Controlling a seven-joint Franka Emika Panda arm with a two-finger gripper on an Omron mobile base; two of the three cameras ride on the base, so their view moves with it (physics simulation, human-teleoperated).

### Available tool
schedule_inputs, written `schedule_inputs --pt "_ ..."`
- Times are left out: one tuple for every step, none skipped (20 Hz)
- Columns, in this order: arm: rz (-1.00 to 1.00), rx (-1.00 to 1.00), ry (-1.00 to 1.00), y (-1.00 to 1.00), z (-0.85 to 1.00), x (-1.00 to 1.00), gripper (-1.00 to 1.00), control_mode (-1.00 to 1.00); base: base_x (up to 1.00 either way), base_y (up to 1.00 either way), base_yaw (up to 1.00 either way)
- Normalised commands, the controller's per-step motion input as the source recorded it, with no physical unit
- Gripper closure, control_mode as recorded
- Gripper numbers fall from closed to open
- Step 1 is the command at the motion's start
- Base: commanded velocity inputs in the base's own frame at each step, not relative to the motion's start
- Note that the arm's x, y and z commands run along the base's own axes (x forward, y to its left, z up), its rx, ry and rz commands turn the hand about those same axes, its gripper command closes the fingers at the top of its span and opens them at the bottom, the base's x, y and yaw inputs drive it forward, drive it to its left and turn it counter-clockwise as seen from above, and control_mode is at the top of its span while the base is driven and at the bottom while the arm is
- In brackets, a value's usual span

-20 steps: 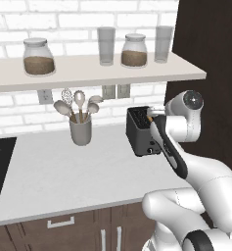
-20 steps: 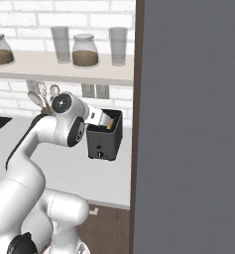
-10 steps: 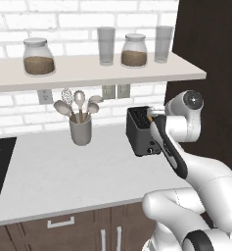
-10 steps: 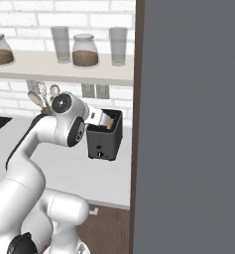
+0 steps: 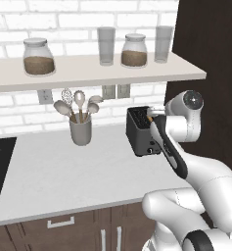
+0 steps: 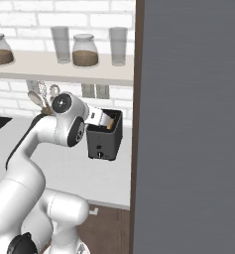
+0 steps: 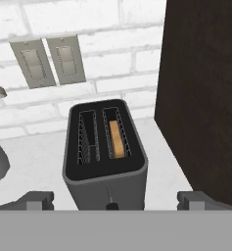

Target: Start the toaster. Once the lever pops up, take the bread to the plate on the dining counter.

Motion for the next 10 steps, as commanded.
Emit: schedule_inputs --pt "0.0 0.0 0.0 0.0 0.0 0.0 -1.0 -1.0 0.0 0.0 0.0" --pt "0.0 0.0 0.0 0.0 0.0 0.0 -1.0 -1.0 0.0 0.0 0.0" --pt "0.0 0.0 0.0 0.0 0.0 0.0 -1.0 -1.0 0.0 0.0 0.0" --pt "0.0 0.0 0.0 0.0 0.0 0.0 -1.0 -1.0 0.0 0.0 0.0" --pt "0.0 0.0 0.0 0.0 0.0 0.0 -1.0 -1.0 0.0 0.0 0.0" --pt "0.0 0.0 0.0 0.0 0.0 0.0 -1.0 -1.0 0.0 0.0 0.0" --pt "0.0 0.0 0.0 0.0 0.0 0.0 -1.0 -1.0 0.0 0.0 0.0" --pt "0.0 0.0 0.0 0.0 0.0 0.0 -1.0 -1.0 0.0 0.0 0.0" --pt "0.0 0.0 0.0 0.0 0.0 0.0 -1.0 -1.0 0.0 0.0 0.0" --pt "0.0 0.0 0.0 0.0 0.0 0.0 -1.0 -1.0 0.0 0.0 0.0"
